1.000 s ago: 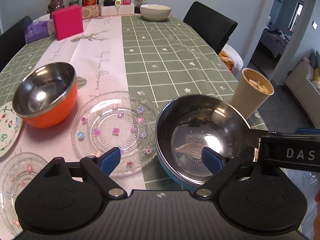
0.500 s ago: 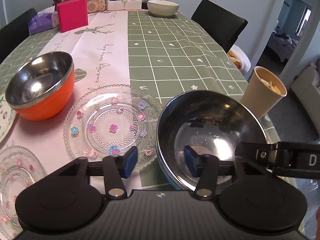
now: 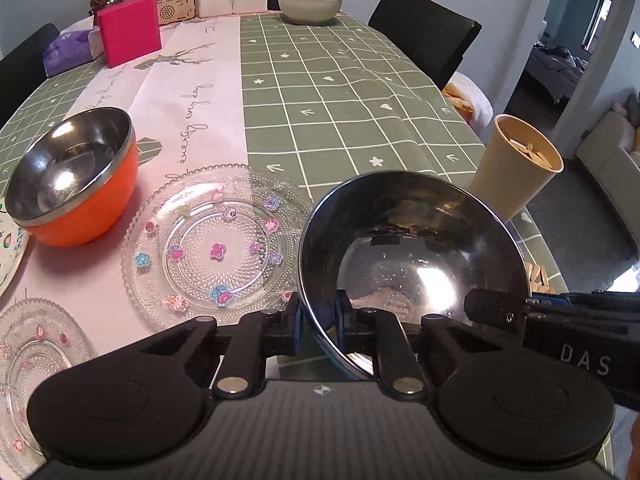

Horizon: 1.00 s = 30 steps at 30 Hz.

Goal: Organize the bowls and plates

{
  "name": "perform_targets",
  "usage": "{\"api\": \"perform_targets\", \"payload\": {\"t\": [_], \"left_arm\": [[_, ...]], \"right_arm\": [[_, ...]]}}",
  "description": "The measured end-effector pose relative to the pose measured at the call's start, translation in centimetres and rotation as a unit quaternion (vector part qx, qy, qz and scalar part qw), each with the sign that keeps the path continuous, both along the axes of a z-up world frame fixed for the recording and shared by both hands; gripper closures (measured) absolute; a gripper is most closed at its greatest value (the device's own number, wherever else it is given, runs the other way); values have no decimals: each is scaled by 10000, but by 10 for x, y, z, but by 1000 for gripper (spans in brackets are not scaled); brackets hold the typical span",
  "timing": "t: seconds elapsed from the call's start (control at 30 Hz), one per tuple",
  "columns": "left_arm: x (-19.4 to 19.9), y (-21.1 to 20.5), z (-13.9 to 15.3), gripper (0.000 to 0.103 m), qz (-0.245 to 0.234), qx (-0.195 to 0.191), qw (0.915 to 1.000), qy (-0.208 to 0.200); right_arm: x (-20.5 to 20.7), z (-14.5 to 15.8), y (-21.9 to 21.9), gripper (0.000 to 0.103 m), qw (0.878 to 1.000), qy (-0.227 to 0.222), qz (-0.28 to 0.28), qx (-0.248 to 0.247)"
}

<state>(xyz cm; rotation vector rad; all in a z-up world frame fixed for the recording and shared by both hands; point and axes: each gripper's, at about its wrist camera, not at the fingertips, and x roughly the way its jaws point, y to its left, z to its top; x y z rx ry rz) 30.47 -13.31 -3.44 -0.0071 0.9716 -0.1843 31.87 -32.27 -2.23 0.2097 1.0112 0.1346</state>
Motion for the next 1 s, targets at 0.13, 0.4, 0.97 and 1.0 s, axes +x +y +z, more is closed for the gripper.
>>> {"api": "perform_targets", "payload": {"t": [0.13,0.4,0.97,1.0], "left_arm": [[-7,2,5,85,-105,108,9999,52],[-35,26,38,83,87,174,9998,73],[-194,139,95,86,1103,532,9924,-76],[-205,146,95,86,1163,550,9916,-104]], "right_arm": [[-1,2,-5,87,9997,67,-130,189],[-24,30,11,88,9989,-237,146,377],[-144,76,111,89,9854,387,964,1349],[-153,77,119,89,9833,384,1113,1387]]}}
